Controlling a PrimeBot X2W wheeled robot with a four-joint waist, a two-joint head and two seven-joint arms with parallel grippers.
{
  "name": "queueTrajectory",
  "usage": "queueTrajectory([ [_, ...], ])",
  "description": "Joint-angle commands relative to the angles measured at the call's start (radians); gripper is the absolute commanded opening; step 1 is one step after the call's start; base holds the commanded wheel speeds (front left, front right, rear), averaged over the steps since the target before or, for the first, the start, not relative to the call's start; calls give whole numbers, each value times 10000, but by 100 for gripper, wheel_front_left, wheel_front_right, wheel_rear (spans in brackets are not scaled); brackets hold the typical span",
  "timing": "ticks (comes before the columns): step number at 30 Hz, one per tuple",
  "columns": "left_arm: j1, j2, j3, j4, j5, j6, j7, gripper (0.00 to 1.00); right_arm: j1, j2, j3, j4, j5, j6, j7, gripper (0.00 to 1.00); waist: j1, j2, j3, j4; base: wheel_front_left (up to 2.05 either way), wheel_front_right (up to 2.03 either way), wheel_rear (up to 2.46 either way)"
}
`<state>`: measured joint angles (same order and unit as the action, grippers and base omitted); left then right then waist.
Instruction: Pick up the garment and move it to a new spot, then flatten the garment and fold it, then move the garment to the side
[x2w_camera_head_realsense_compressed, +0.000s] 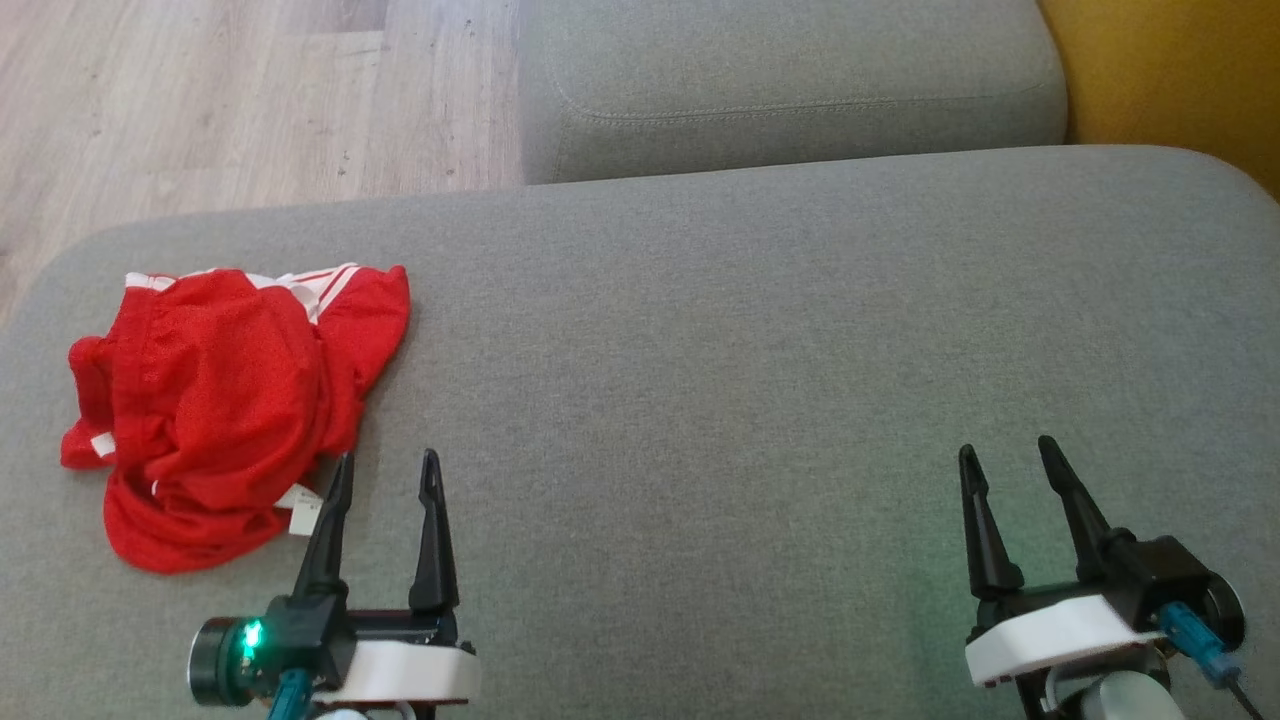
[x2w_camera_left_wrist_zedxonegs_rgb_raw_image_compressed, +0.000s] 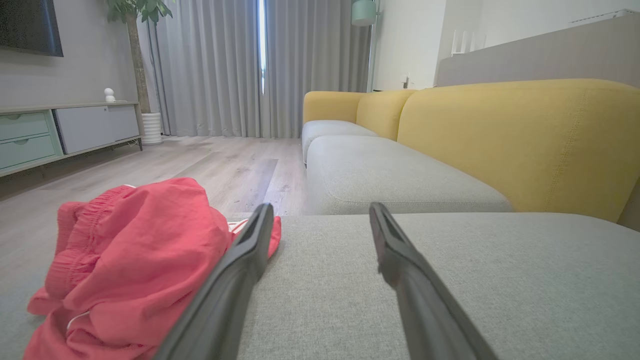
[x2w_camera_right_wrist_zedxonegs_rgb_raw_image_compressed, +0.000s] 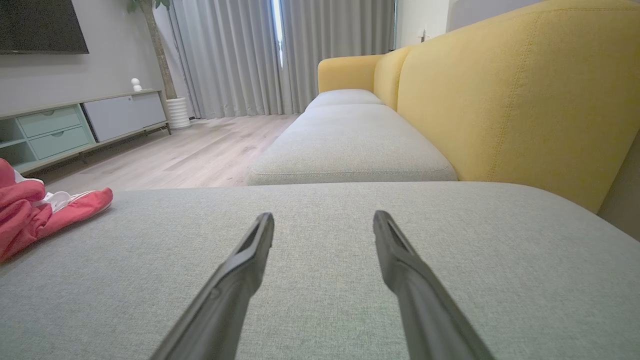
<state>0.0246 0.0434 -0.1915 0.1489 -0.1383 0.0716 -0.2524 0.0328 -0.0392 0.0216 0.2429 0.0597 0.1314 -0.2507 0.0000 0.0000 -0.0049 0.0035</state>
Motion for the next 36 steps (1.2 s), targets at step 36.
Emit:
queueTrajectory([
  [36, -249, 68, 406, 3, 15, -16, -93, 100, -166, -110, 191, -341, -462, -7, -111, 100, 0, 0, 168, 2295, 0, 0, 0],
])
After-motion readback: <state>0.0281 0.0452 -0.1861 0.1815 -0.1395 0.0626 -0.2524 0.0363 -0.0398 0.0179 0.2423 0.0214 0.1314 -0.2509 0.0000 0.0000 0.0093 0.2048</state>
